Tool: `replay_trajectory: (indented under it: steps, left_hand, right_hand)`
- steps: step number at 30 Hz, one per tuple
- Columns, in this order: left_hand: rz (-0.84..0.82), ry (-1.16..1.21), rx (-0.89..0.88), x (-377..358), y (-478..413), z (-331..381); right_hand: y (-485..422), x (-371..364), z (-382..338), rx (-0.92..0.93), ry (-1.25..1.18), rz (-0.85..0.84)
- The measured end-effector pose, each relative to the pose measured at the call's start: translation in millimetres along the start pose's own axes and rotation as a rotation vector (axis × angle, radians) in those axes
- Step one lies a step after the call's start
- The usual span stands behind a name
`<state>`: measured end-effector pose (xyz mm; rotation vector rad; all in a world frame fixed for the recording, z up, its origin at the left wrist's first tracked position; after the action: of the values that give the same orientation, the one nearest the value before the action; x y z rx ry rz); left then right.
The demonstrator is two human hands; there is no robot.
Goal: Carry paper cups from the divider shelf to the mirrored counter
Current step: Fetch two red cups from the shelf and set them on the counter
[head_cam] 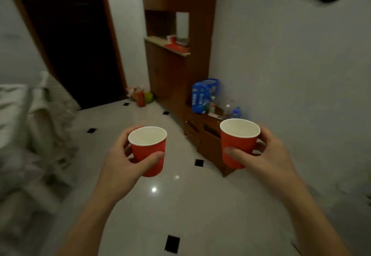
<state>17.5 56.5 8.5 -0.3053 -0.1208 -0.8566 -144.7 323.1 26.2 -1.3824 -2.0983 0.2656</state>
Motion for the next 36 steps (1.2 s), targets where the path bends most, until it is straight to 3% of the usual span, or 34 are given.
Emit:
replay_trajectory:
  steps: [7, 19, 36]
  left_hand:
    - [0.204, -0.069, 0.054, 105.2, -24.7, -46.6]
    - [0.288, -0.058, 0.09, 224.7, -184.6, -114.6]
    - [0.229, -0.073, 0.179, 223.4, -429.4, -189.8]
  right_hand:
    - [-58.4, -131.6, -12.7, 0.079, -0.091, -0.178]
    - [-192.8, -327.6, -4.8, 0.052, -0.097, -0.25]
    - [-396.4, -444.2, 81.4, 0.031, -0.117, -0.262]
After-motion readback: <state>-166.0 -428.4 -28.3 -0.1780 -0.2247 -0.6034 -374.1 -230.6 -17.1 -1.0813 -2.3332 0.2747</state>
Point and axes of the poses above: each hand's wrist, its own y-axis away from the middle knuckle, its own x-axis out of the back of the hand, z = x × y, the point moved 6 cm from there along -y, towards the middle knuckle, and after that the axes turned 9 degrees about x, right-handed, at the moved point
